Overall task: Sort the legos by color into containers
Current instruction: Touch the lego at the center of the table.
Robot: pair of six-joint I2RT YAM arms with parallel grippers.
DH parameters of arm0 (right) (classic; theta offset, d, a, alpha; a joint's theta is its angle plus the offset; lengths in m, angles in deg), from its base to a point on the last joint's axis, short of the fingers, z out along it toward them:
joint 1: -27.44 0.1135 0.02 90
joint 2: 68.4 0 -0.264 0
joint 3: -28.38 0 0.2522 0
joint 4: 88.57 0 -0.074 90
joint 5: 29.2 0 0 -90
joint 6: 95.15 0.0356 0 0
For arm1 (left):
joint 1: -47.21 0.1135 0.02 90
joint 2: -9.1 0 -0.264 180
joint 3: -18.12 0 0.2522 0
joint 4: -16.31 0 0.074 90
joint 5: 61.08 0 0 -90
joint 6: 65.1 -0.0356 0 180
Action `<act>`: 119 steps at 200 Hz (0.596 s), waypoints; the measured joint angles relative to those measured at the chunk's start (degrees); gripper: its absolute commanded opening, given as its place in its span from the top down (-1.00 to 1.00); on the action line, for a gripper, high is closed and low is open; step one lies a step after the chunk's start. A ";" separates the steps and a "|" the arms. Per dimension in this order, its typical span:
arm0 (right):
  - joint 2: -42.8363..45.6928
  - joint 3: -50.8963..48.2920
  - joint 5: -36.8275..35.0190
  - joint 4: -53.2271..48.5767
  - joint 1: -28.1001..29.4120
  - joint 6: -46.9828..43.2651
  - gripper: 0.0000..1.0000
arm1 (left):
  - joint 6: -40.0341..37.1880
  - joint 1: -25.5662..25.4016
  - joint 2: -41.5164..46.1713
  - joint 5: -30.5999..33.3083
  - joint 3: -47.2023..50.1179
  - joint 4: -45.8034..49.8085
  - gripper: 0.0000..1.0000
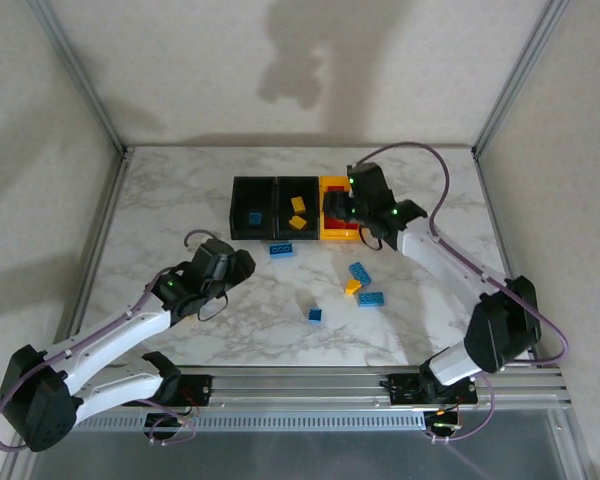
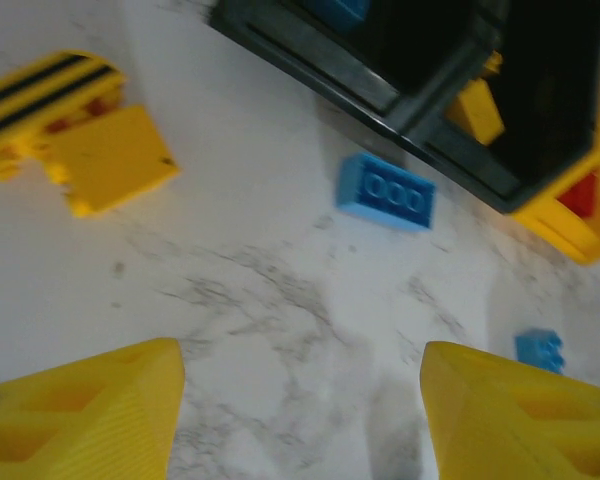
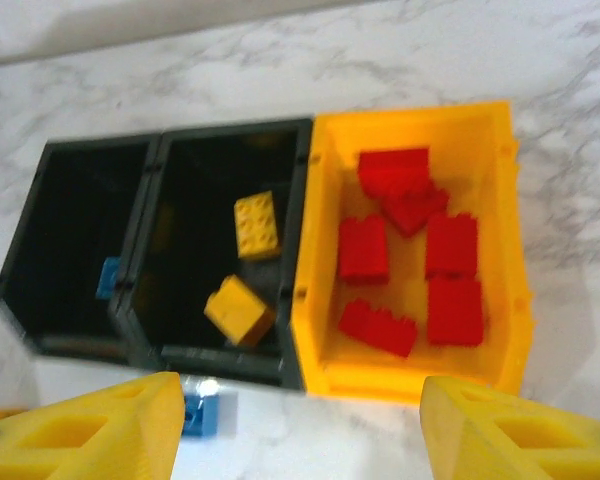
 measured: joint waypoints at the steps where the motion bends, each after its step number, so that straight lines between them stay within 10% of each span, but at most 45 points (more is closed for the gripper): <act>1: 0.15 -0.17 0.04 0.00 0.09 0.02 -0.29 | 0.02 0.15 0.00 0.11 0.00 0.20 -0.29; 119: 20.26 -24.55 10.56 11.30 18.05 1.79 -0.29 | 2.36 4.87 -12.09 6.34 -3.10 2.78 -0.38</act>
